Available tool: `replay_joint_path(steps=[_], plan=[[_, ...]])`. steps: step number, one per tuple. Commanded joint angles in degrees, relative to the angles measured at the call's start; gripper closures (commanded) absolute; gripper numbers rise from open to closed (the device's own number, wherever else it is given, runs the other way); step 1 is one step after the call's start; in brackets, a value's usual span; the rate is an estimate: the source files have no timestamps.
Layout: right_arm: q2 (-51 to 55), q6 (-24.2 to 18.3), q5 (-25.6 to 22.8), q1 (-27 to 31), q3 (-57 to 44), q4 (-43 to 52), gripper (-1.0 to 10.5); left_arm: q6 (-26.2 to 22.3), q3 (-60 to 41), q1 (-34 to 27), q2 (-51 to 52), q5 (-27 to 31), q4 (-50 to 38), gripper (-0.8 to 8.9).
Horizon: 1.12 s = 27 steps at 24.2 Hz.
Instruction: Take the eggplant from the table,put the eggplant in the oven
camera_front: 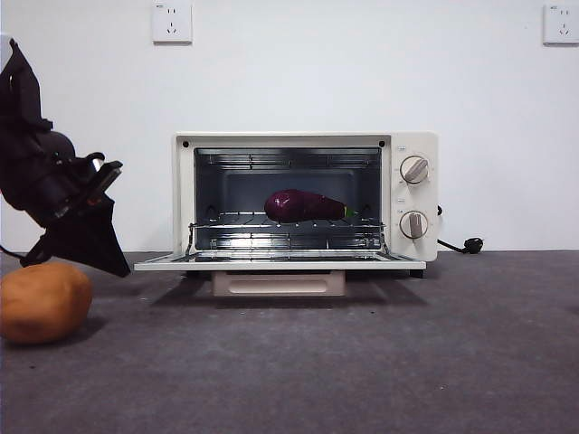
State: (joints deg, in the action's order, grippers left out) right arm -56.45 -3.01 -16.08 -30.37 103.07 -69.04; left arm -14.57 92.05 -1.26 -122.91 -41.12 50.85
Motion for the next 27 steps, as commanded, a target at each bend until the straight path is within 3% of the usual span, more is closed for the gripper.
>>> replay_joint_path(steps=[1, 21, 27], plan=[[0.04, -0.22, -0.04, -0.04, -0.02, 0.17, 9.6, -0.92, -0.81, 0.48, -0.98, -2.05, -0.96, 8.2], [0.04, -0.22, -0.02, -0.04, -0.02, -0.07, 9.6, -0.94, -1.44, 4.37, -2.54, -2.93, -3.17, 8.2], [0.04, -0.22, -0.04, -0.04, -0.02, -0.07, 9.6, -1.27, -1.44, 4.17, -2.73, -11.63, -4.33, 8.2]])
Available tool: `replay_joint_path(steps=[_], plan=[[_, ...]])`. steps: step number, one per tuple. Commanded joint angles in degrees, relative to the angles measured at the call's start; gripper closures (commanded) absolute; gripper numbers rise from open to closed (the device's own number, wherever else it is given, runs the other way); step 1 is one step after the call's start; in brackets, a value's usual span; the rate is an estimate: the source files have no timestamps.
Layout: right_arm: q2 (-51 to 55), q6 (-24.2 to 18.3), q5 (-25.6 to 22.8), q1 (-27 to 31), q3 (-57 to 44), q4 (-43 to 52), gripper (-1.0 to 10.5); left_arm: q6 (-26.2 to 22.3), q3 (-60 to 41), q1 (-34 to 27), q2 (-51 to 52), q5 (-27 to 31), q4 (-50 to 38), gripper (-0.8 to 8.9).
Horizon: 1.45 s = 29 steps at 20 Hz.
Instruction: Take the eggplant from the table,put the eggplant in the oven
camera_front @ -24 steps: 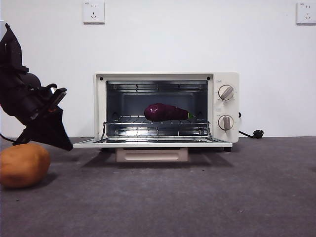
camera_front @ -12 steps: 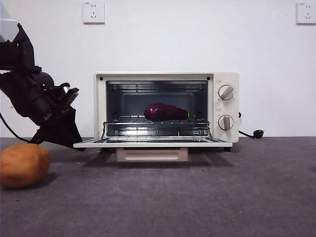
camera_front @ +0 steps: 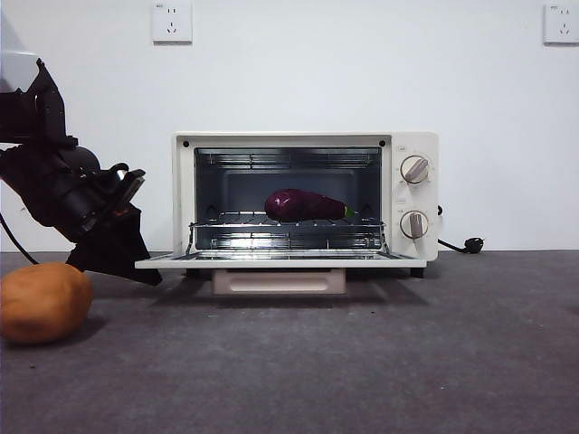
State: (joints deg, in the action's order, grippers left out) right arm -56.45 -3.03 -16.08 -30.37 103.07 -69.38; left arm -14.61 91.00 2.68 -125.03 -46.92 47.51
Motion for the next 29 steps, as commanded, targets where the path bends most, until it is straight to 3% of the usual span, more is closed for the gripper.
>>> replay_joint_path(steps=[1, 6, 13, 19, 29], plan=[[0.04, -0.2, -0.04, -0.04, -0.02, 0.28, 9.6, -1.27, -0.39, 0.2, -0.61, -7.5, -1.07, 8.2], [0.04, -0.2, -0.04, -0.04, -0.02, 0.26, 9.6, -1.29, -0.39, 0.07, -0.61, -8.61, -1.07, 8.2], [0.04, -0.2, -0.04, -0.04, -0.02, 0.11, 9.6, -1.09, -0.39, -0.74, -0.31, -16.59, -2.58, 8.2], [0.02, -0.17, -0.04, -0.04, -0.02, -0.52, 9.6, -0.26, -0.37, -0.98, 0.94, -16.74, -4.57, 8.2], [-0.74, -0.2, -0.02, -0.04, -0.02, -1.38, 9.6, 8.55, -0.35, -1.42, 4.35, -18.14, -15.15, 8.2]])
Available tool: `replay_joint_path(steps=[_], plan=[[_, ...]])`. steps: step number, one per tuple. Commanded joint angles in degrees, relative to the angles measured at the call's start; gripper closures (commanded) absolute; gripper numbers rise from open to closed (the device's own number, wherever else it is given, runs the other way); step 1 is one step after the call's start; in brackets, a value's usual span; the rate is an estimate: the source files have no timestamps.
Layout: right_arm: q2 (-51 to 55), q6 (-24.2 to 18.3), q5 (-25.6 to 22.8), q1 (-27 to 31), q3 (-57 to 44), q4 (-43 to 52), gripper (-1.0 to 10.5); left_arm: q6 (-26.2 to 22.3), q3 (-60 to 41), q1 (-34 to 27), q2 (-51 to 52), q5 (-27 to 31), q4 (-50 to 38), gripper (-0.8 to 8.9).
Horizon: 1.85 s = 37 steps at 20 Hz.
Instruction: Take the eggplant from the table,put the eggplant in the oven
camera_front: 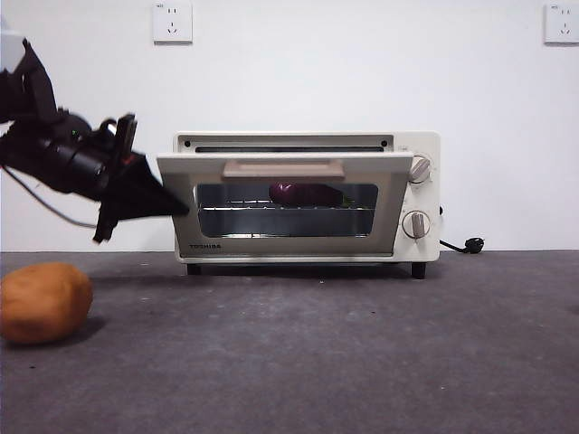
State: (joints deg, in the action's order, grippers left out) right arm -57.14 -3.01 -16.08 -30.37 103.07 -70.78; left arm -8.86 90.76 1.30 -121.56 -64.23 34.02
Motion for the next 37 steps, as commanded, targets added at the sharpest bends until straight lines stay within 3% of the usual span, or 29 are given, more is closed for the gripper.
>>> replay_joint_path(steps=[1, 13, 18, 27, 37], plan=[[-0.13, -0.22, -0.02, -0.04, -0.02, 0.04, 9.6, 3.39, -0.11, -0.11, 1.2, -0.81, -2.49, 8.2], [-0.87, -0.22, 0.02, -0.04, -0.04, -0.02, 9.6, 11.47, -0.07, -0.13, 3.41, 2.08, -14.27, 8.2], [-0.87, -0.22, 0.0, -0.04, -0.02, -0.07, 9.6, 12.33, 0.02, -0.09, 3.41, 5.6, -16.37, 8.2], [-0.87, -0.22, 0.0, -0.04, -0.02, 0.04, 9.6, 13.46, 0.09, -0.15, 4.63, 6.86, -16.15, 8.2], [-0.87, -0.22, -0.02, -0.04, -0.02, 1.36, 9.6, 13.42, 0.09, -0.15, 16.24, 14.32, -14.21, 8.2]])
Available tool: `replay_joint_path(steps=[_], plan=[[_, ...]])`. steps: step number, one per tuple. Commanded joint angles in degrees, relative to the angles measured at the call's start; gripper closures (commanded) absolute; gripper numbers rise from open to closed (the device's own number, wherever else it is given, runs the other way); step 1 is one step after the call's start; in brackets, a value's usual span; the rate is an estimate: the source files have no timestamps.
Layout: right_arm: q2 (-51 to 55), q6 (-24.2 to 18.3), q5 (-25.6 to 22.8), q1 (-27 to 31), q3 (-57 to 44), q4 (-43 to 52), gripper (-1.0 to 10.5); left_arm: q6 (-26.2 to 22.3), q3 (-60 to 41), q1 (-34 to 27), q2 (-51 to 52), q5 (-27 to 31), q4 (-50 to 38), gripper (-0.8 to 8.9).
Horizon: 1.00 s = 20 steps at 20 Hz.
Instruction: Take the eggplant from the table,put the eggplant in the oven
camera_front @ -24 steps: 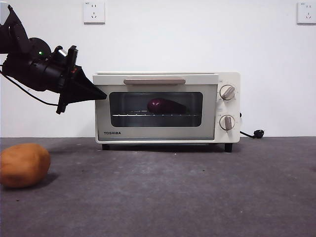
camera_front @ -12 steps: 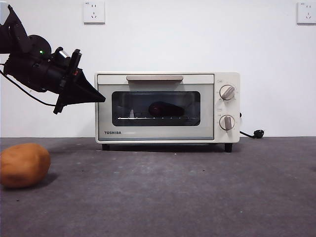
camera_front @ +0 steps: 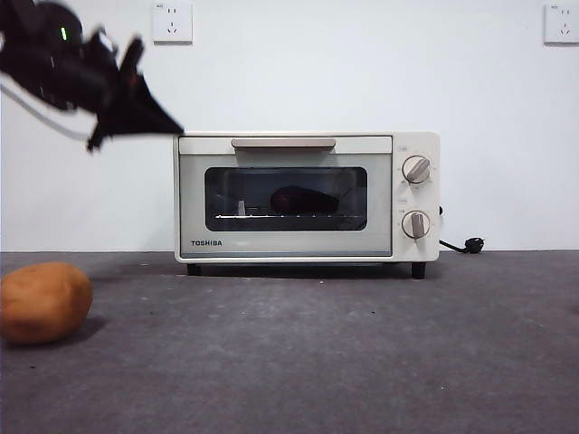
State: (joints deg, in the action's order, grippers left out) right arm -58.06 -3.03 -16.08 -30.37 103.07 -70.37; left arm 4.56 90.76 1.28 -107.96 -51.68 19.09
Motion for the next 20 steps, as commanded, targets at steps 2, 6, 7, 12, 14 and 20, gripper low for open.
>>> replay_joint_path(steps=[2, 6, 7, 12, 14, 20], plan=[[0.04, -0.2, -0.02, -0.04, -0.02, 1.46, 9.6, -0.02, 0.09, -0.11, 6.43, 4.48, 1.81, 8.2], [0.11, -0.2, -0.02, -0.04, -0.02, 2.82, 9.6, -0.02, 0.09, -0.07, 13.49, 9.31, 4.0, 8.2], [0.11, -0.2, -0.02, -0.04, -0.02, 3.32, 9.6, -0.02, 0.09, -0.07, 15.43, 10.6, 4.7, 8.2], [0.11, -0.2, -0.02, -0.04, -0.02, 6.6, 9.6, -0.02, 0.09, -0.07, 24.22, 16.68, 8.09, 8.2], [0.11, -0.2, -0.02, -0.04, 0.0, 8.44, 9.6, -0.04, 0.09, -0.07, 27.65, 19.04, 9.66, 8.2], [0.11, -0.2, -0.04, -0.04, 0.2, 13.42, 9.6, -0.07, 0.09, -0.07, 35.93, 24.02, 13.92, 8.2]])
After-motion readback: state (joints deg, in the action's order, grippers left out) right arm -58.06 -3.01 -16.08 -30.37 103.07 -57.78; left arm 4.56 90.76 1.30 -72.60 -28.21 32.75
